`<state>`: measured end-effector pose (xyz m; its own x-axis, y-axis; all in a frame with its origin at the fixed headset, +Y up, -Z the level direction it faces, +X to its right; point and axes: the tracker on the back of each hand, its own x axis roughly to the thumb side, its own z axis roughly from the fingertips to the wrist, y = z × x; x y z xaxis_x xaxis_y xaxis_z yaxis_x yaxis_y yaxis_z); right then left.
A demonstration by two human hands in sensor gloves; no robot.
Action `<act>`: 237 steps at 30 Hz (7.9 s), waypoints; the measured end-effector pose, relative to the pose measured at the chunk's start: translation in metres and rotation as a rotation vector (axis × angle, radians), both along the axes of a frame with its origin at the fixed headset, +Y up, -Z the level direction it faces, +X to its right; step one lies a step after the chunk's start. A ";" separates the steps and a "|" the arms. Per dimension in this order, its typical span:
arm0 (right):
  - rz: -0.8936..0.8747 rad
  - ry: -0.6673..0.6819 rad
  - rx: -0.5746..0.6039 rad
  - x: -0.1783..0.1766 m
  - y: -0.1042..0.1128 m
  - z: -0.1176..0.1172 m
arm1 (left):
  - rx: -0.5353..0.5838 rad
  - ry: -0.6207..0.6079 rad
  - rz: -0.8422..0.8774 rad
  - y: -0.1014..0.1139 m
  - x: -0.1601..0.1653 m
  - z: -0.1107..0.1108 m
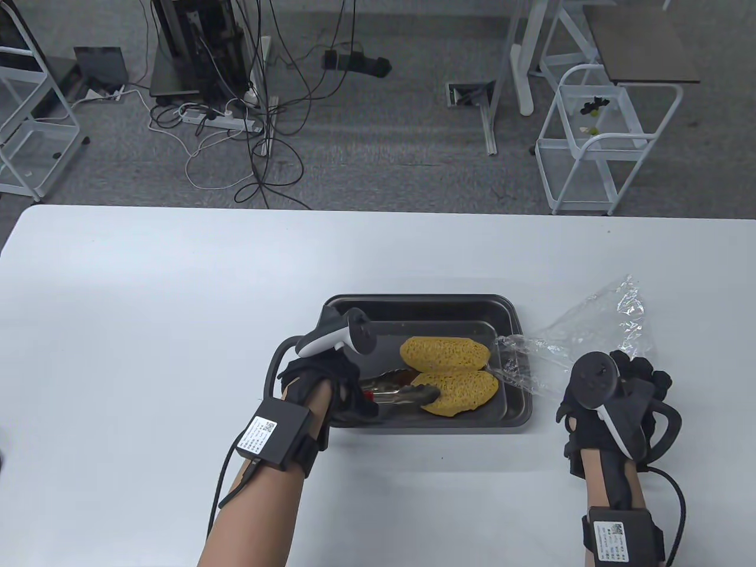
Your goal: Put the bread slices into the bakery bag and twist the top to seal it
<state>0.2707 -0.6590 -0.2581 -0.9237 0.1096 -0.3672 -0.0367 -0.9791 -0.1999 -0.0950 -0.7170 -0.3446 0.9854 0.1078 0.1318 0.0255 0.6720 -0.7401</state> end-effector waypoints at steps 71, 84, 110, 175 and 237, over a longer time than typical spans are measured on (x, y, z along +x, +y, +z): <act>0.083 0.075 0.103 -0.027 -0.011 0.000 | 0.465 0.001 0.145 0.051 -0.008 0.106; 0.113 0.175 0.126 -0.046 -0.012 0.003 | 0.119 0.090 0.356 0.034 0.011 0.076; -0.228 0.473 0.093 -0.079 -0.005 0.012 | 0.902 -0.064 -0.033 0.046 0.077 0.105; -0.773 0.699 -0.023 -0.040 -0.003 -0.002 | 1.090 -0.335 -0.182 0.084 0.045 0.149; -0.855 0.585 0.017 -0.002 -0.005 -0.007 | 0.200 0.026 0.007 -0.009 0.019 -0.019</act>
<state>0.2687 -0.6639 -0.2651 -0.5685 0.8137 0.1214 -0.8142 -0.5776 0.0587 -0.0755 -0.7263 -0.3637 0.9881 0.0886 0.1254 0.0029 0.8059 -0.5920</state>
